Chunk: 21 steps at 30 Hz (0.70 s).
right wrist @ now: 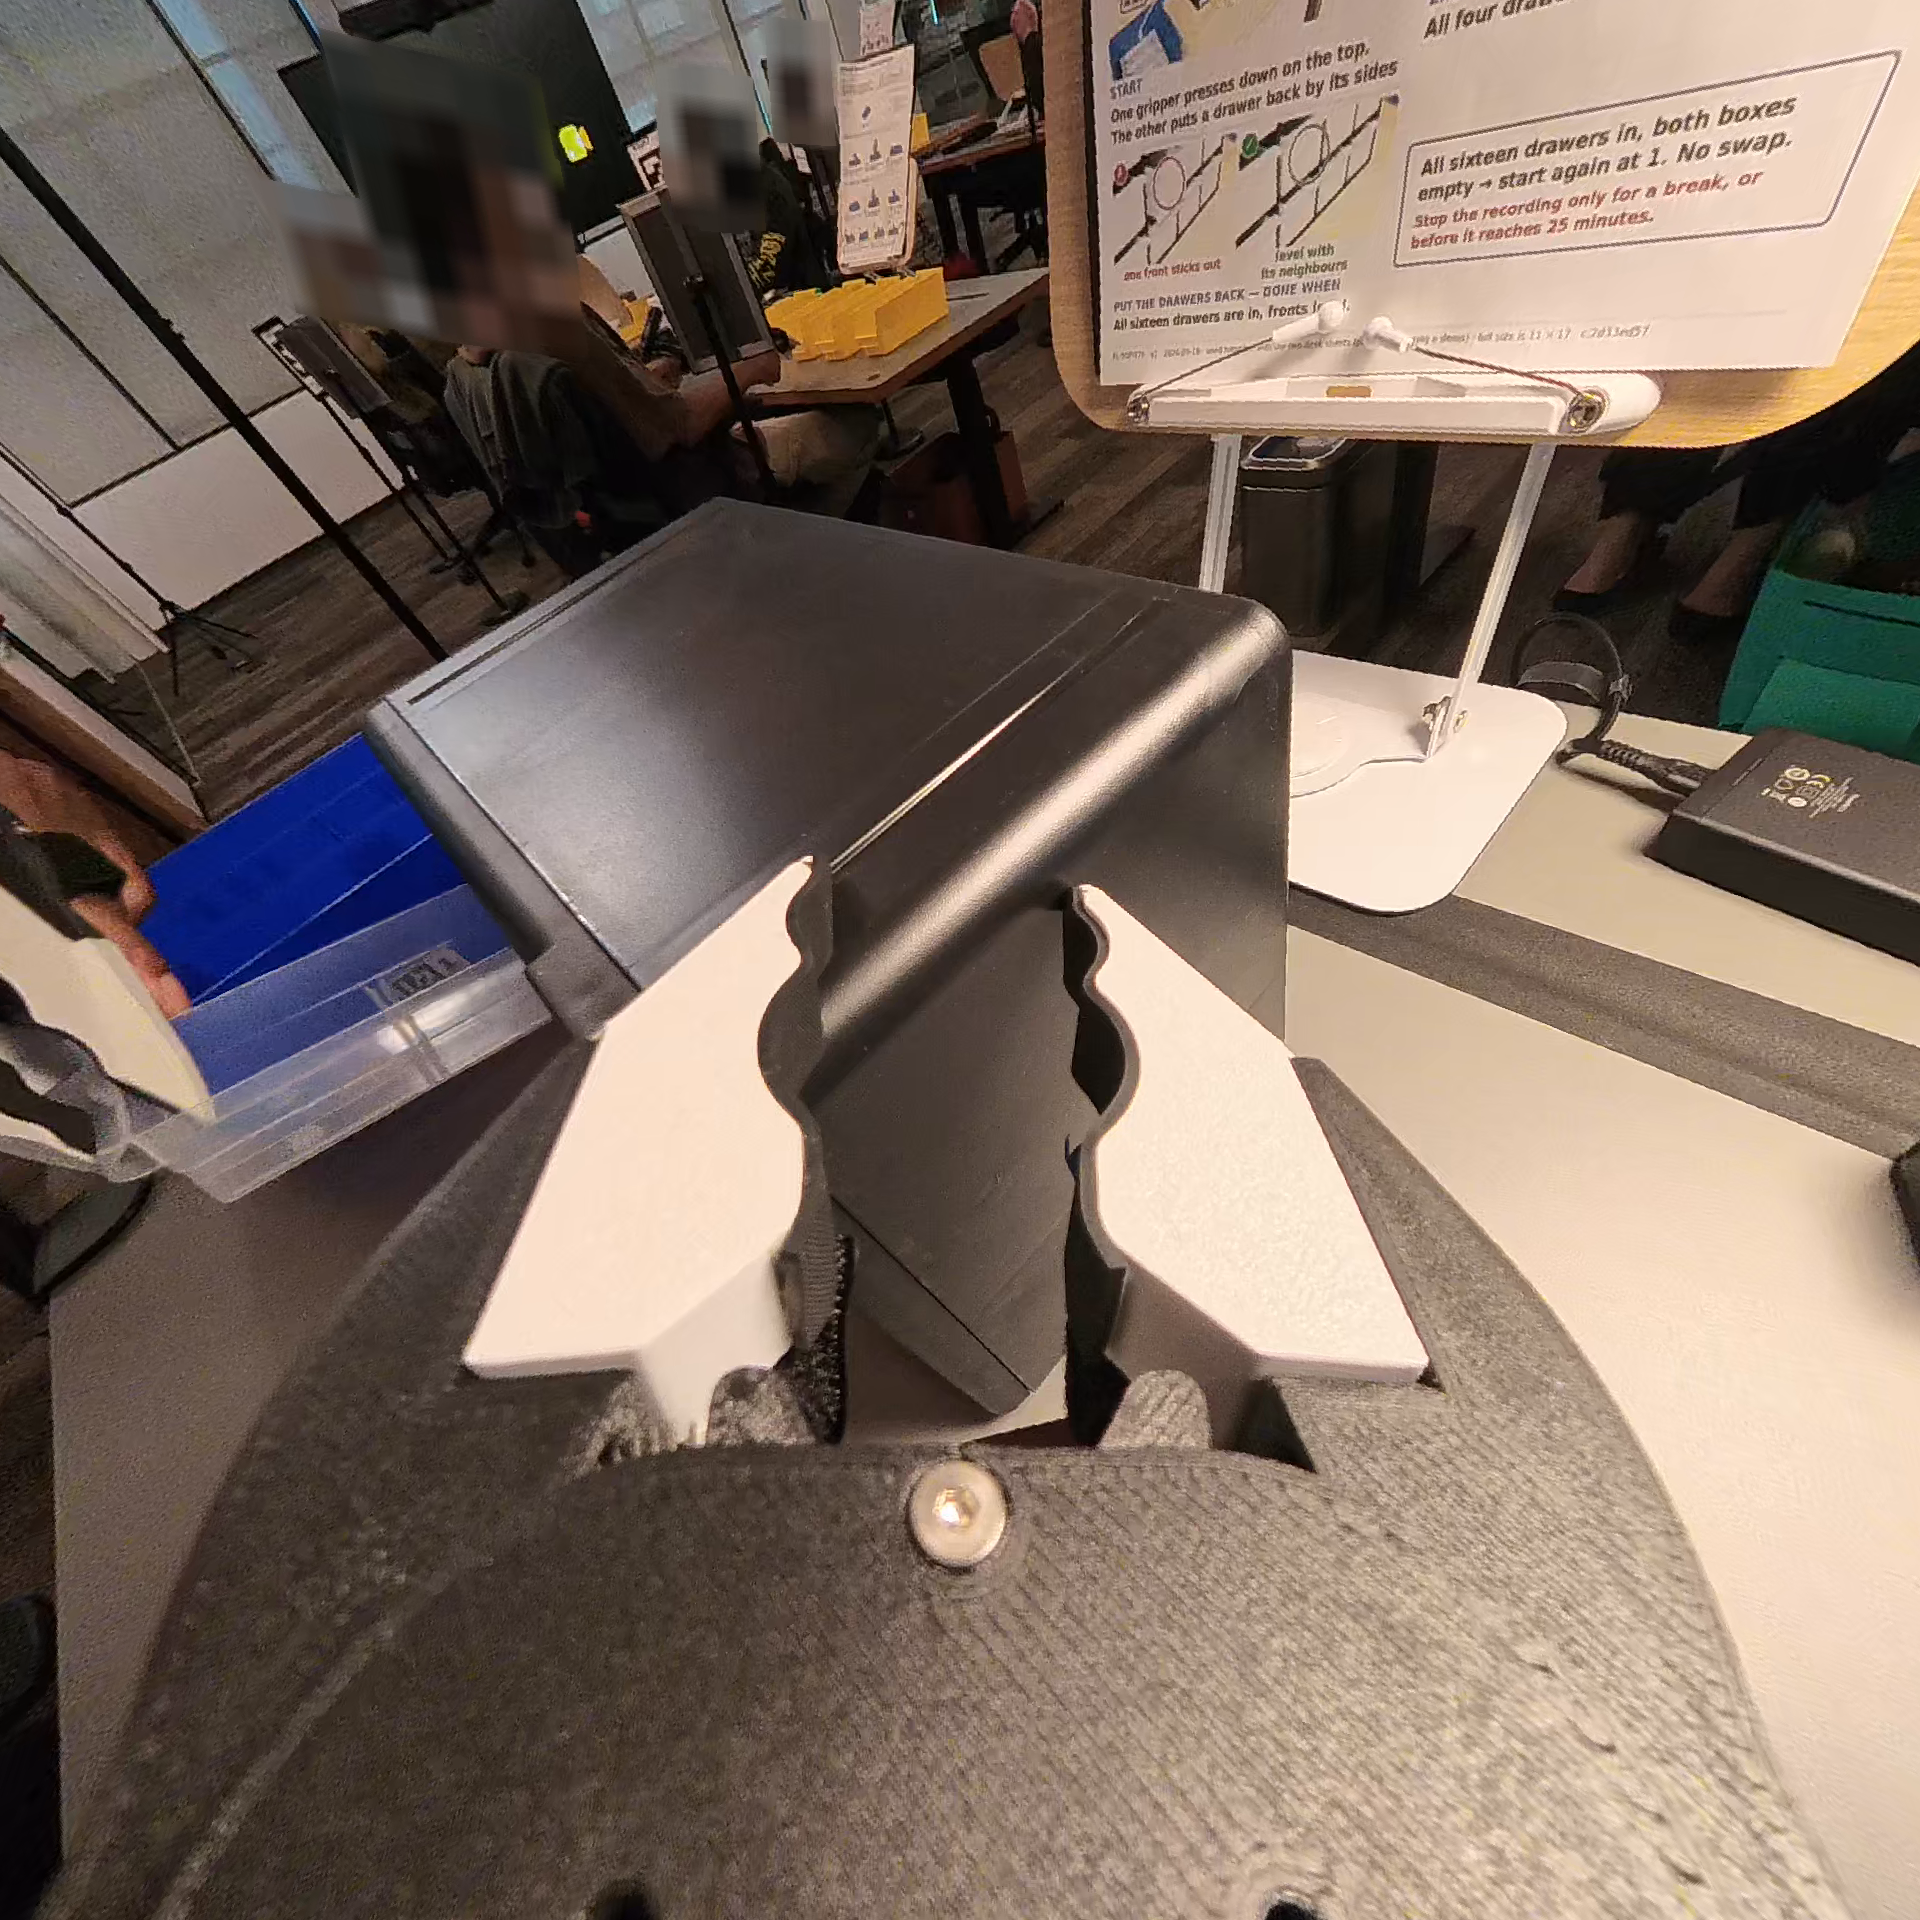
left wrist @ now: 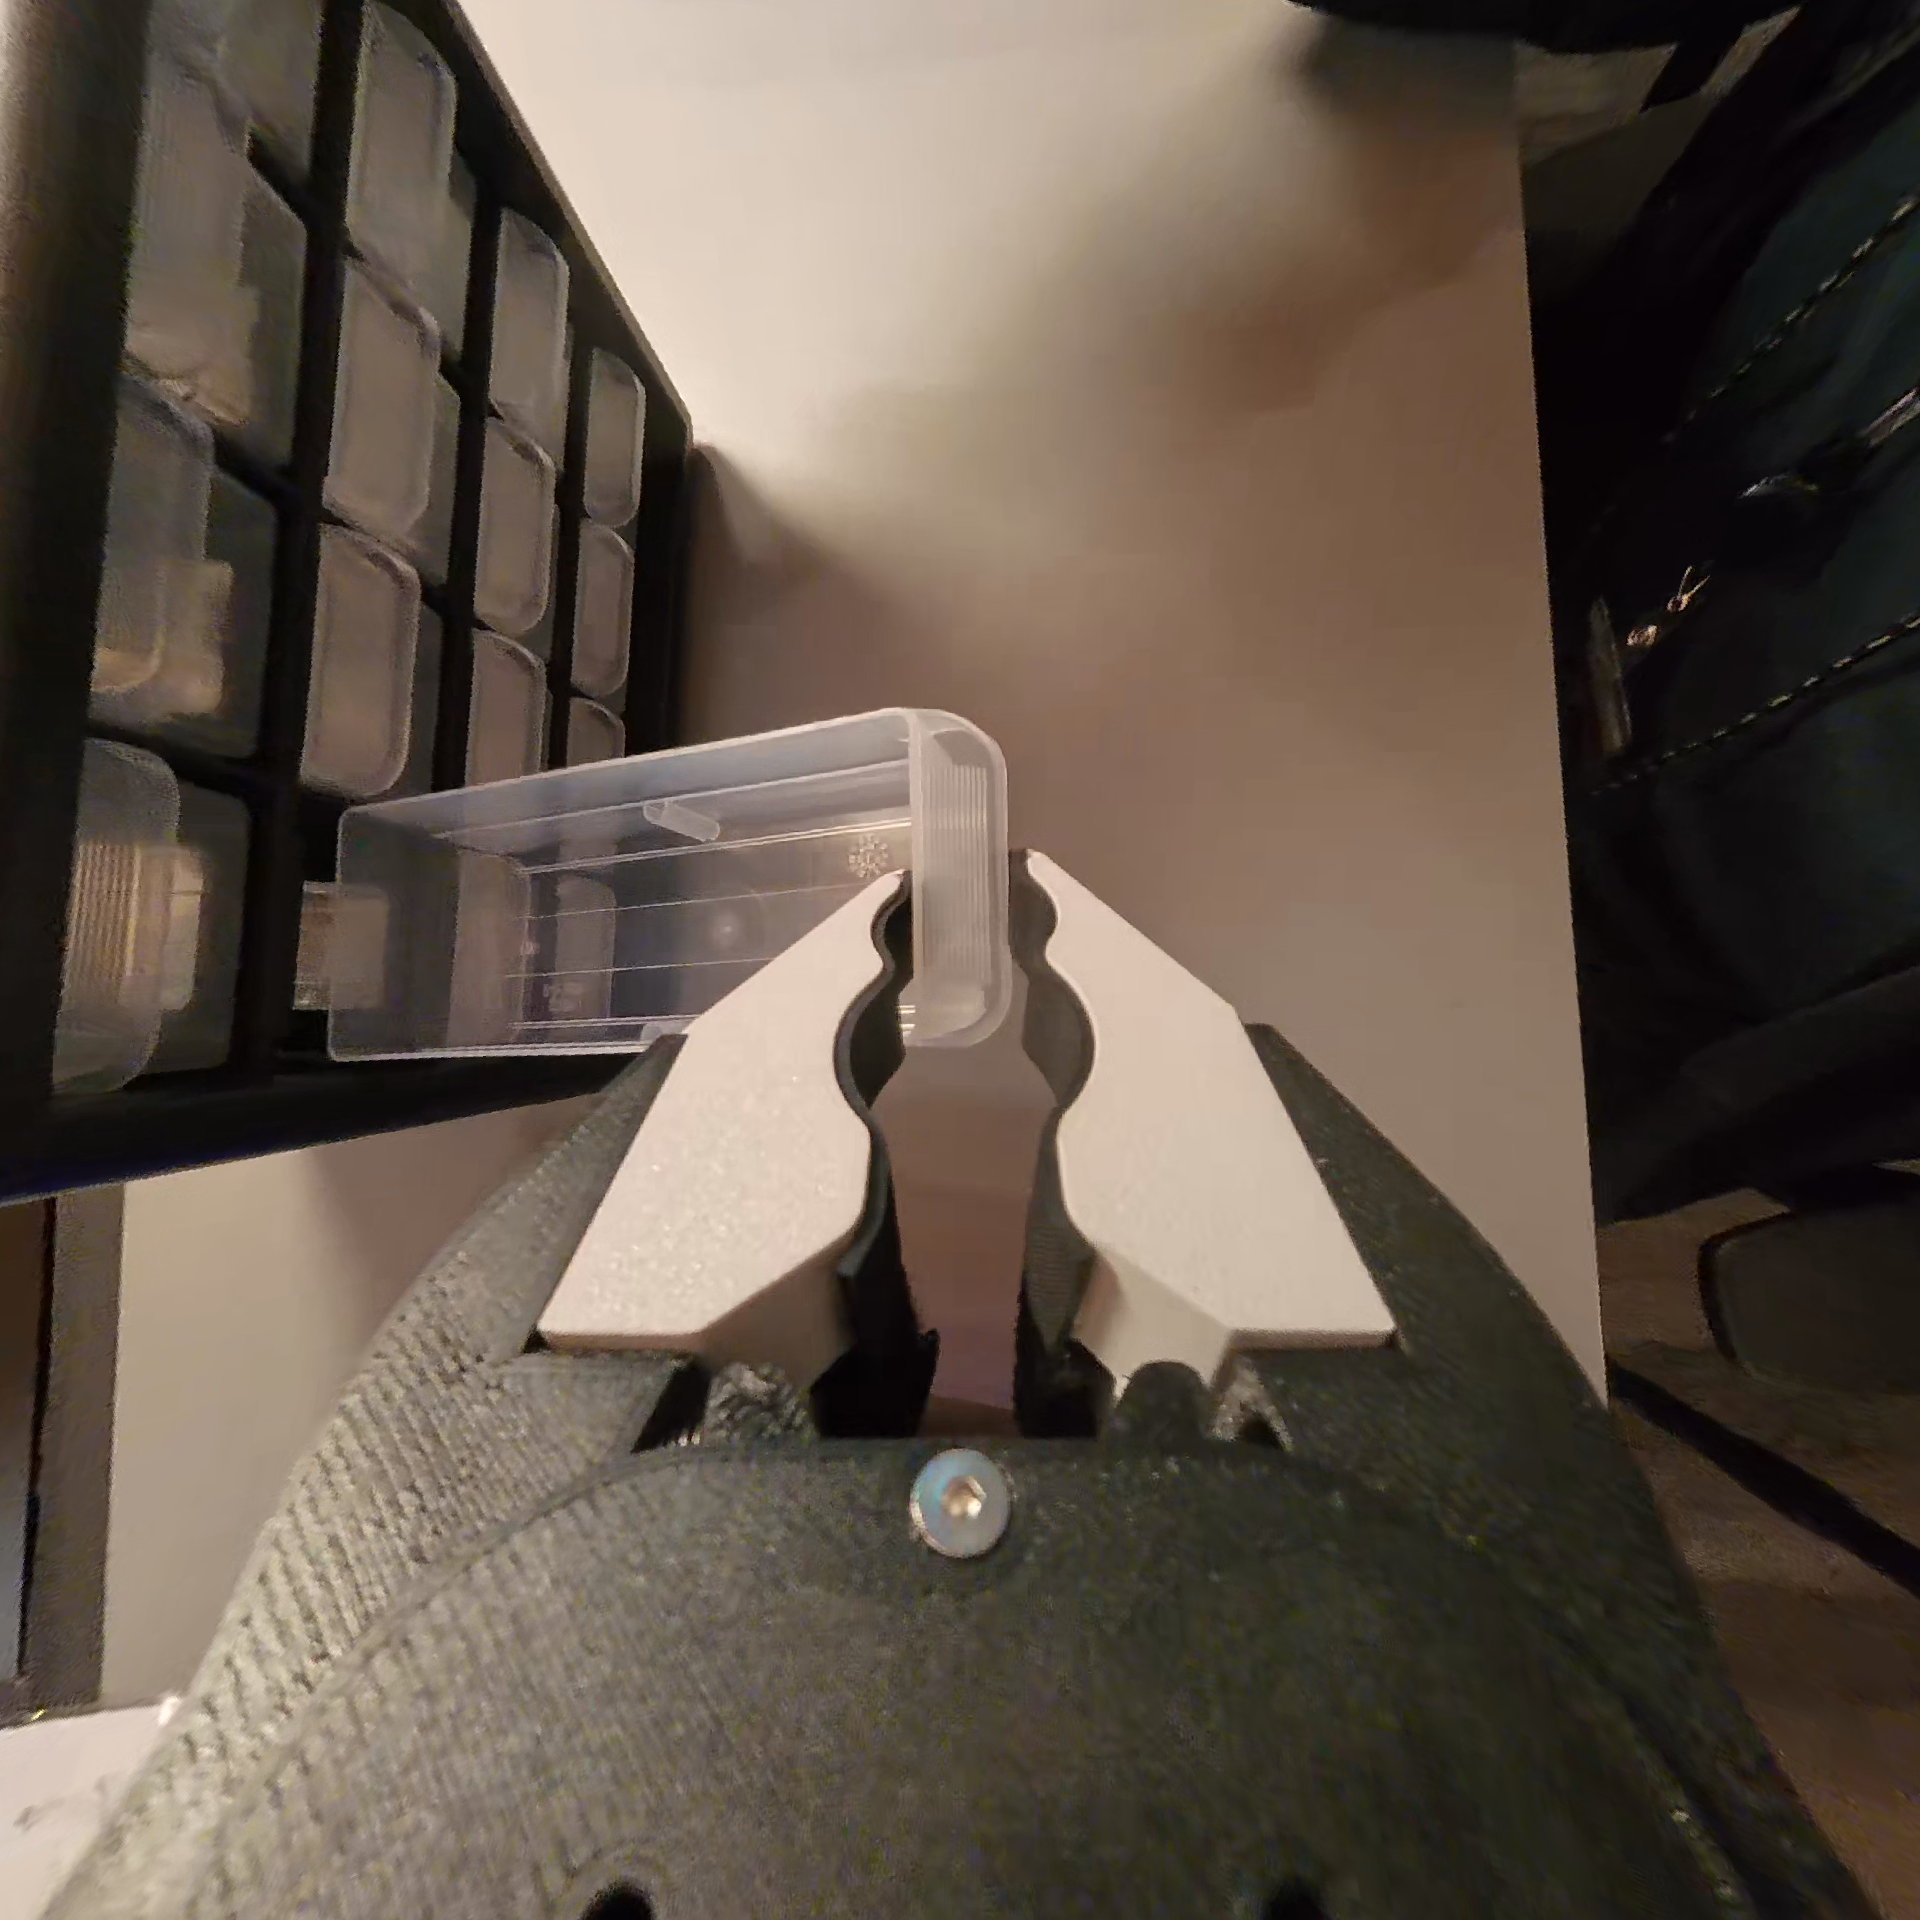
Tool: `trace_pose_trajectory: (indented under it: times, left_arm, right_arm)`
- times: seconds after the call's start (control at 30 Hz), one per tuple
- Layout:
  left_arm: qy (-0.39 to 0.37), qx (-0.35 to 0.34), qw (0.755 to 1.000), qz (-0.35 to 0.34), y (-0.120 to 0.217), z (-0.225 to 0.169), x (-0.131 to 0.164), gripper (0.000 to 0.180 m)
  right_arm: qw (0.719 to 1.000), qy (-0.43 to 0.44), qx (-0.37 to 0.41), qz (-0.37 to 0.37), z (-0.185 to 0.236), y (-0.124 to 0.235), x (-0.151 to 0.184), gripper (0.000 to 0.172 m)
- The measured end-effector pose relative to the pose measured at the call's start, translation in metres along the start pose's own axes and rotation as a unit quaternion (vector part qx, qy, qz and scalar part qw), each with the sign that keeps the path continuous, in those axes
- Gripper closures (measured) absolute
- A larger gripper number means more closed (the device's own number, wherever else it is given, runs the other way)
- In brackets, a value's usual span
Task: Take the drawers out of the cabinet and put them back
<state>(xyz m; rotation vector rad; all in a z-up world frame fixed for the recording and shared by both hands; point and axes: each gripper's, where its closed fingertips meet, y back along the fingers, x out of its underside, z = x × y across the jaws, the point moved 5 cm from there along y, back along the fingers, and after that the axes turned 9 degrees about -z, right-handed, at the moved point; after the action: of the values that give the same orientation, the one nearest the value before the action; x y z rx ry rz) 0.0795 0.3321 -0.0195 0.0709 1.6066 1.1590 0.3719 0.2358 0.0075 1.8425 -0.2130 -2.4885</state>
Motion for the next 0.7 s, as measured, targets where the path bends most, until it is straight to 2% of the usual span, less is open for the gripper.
trace_pose_trajectory:
  times: [0.27,0.47,0.6,0.7]
  left_arm:
    - [-0.023,-0.012,0.999,-0.038,0.007,0.01,0.001,0.164]
    - [-0.072,-0.04,0.996,-0.042,-0.009,0.011,0.019,0.164]
    - [-0.1,-0.094,0.99,-0.034,-0.014,0.025,0.028,0.163]
    - [-0.126,-0.175,0.976,-0.021,-0.014,0.045,0.033,0.159]
  right_arm:
    - [1.0,0.0,-0.001,0.0,0.0,0.0,0.0,0.124]
    - [1.0,0.0,-0.001,-0.001,0.0,0.0,0.0,0.125]
    - [1.0,0.001,-0.001,-0.001,0.0,0.0,0.0,0.124]
    - [1.0,0.001,-0.001,-0.001,0.0,0.0,0.0,0.125]
